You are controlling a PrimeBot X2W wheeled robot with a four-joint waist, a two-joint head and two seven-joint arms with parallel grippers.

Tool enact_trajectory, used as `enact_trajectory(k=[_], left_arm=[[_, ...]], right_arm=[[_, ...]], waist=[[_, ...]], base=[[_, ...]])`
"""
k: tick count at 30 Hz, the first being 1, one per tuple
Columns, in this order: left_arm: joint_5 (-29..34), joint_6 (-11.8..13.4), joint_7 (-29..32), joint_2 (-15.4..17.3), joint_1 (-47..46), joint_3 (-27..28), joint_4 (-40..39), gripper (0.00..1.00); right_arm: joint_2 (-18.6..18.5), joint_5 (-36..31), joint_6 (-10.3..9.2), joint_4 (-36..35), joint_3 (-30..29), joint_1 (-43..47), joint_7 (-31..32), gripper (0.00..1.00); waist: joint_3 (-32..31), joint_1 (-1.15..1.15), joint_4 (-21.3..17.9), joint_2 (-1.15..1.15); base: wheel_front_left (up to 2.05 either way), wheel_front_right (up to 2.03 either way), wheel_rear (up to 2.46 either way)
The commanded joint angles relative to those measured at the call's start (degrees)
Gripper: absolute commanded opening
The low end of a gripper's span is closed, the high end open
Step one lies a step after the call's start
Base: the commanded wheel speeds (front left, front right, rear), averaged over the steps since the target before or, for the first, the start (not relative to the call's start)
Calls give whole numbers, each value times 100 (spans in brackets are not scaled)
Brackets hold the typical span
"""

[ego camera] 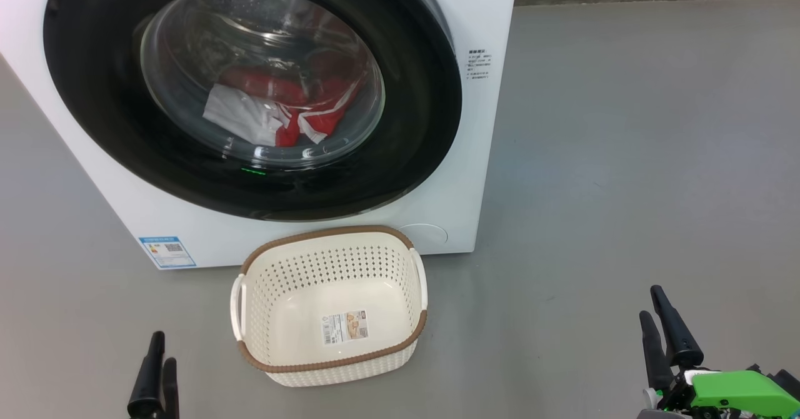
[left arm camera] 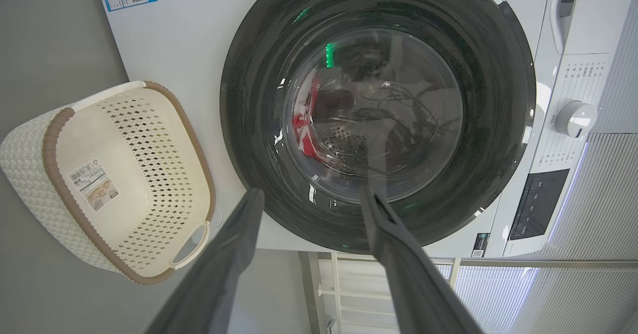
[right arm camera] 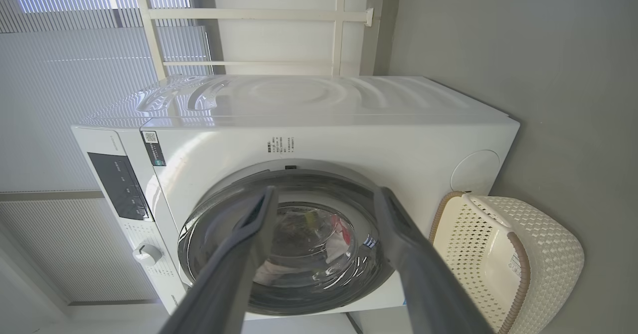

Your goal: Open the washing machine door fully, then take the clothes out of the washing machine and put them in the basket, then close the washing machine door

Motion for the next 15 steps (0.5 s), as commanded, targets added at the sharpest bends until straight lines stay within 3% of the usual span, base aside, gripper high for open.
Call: enact_trajectory(k=[1,15], left_arm=[[73,-14,-66,78,-227,7,-219,100],[542,-21,-285,96,-272,-94,-454,100]], right_arm=[[-62,-31,1,-222,54,-269,-46,100],[-259,-369,2,-486,441,-382,-320,100]], waist=[[4,-1,1,0],[41,-1,22,0]], base=[[0,0,0],[0,0,0]])
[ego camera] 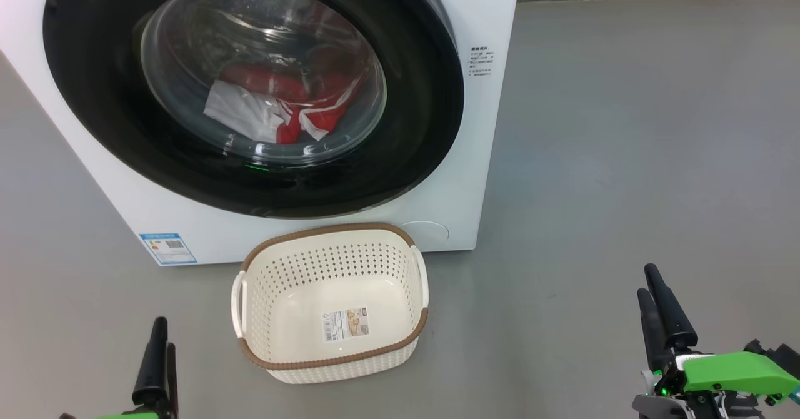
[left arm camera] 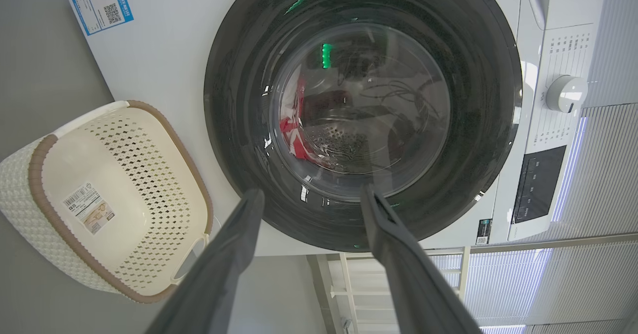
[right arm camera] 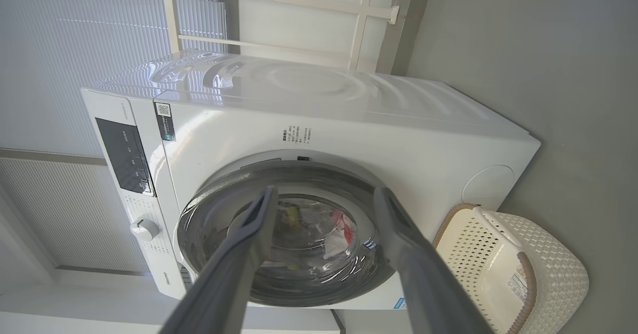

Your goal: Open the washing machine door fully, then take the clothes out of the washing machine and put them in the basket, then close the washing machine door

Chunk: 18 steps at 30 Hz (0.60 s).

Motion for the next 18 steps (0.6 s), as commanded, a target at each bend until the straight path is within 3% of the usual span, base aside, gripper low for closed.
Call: enact_trajectory(k=[1,9,18], left_arm=[[122,-22,-67,87,-253,41,-202,100],[549,-26,-202,114,-272,-14,-366,100],[1477,-32,-355,181,-301,-129,-457,100]], right_arm=[[-82,-64,2,-193,92,-291,-58,100],[-259,-489,3,-315,378,-408,-233,100],[-336,-1270,4,-430,572,-478,-385,100]], waist=[[2,-1,2,0],[22,-1,5,0],[41,-1,17,0]], base=[[0,0,0],[0,0,0],[0,0,0]])
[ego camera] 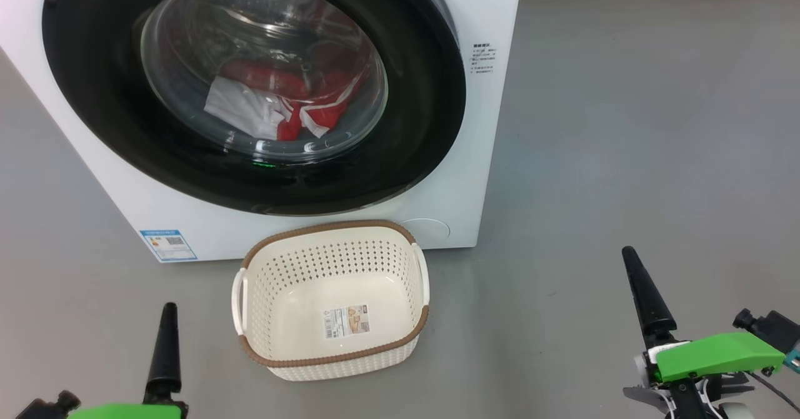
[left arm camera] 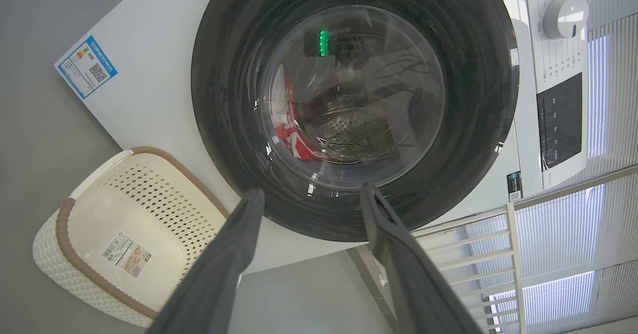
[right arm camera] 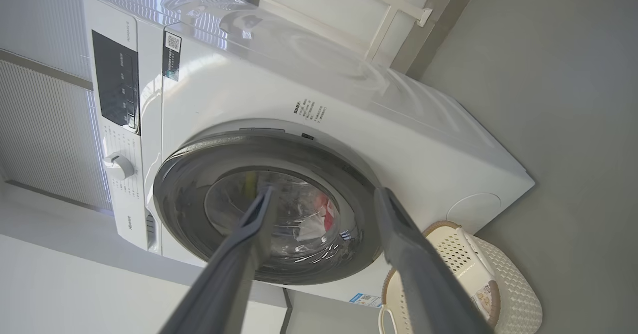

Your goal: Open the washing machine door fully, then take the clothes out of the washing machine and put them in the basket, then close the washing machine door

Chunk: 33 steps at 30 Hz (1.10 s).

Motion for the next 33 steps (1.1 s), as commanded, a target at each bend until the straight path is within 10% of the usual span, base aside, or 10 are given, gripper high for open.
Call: enact_trajectory(k=[1,33], left_arm=[[182,-32,-76,94,-283,53,-206,100],[3359,-50,-600,88,-267,-54,-344,100]], right_arm=[[-101,-182,4,-203,116,-344,-70,100],[-319,-3342,6,-178,558,-511,-590,100]], waist=[[-1,-1,2,0],[-73,-1,35,0]], base=[[0,0,0],[0,0,0]])
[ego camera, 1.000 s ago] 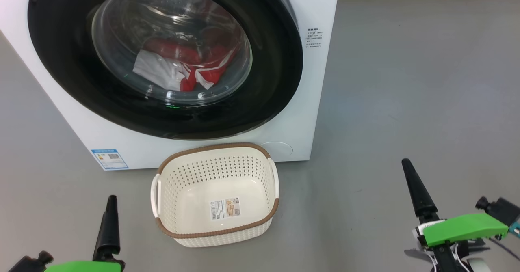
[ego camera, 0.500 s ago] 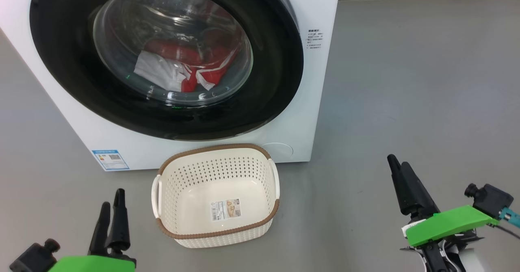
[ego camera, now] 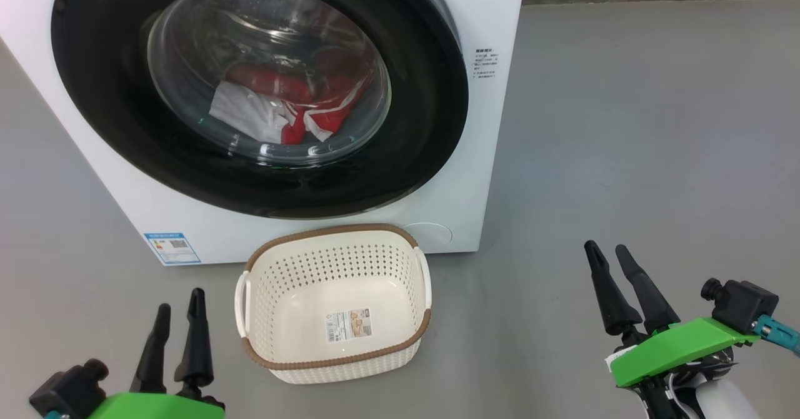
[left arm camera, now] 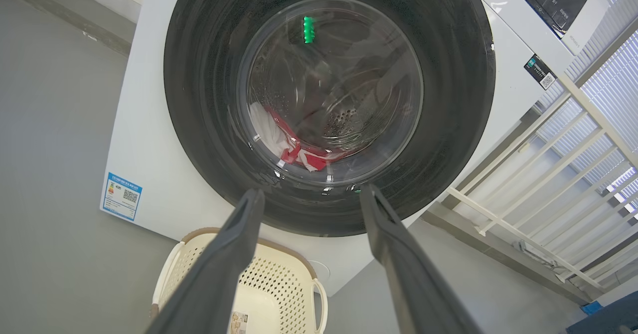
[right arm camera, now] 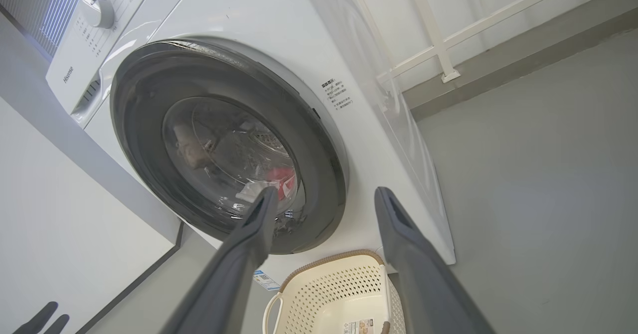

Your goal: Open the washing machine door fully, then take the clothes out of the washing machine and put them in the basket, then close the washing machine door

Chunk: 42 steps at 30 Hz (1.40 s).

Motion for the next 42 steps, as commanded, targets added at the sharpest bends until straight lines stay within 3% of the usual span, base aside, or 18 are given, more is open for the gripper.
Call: enact_trajectory(k=[1,42], left_arm=[[193,-44,-106,88,-198,98,-192,100],[2825,-66,-798,108,-334,-17,-615,100]], right_arm=[[-67,-193,6,-170,120,-306,-107,100],[-214,-2986,9,-436,409,-603,-794,100]], waist=[[4,0,3,0],[123,0,63,0]], base=[[0,0,0],[0,0,0]])
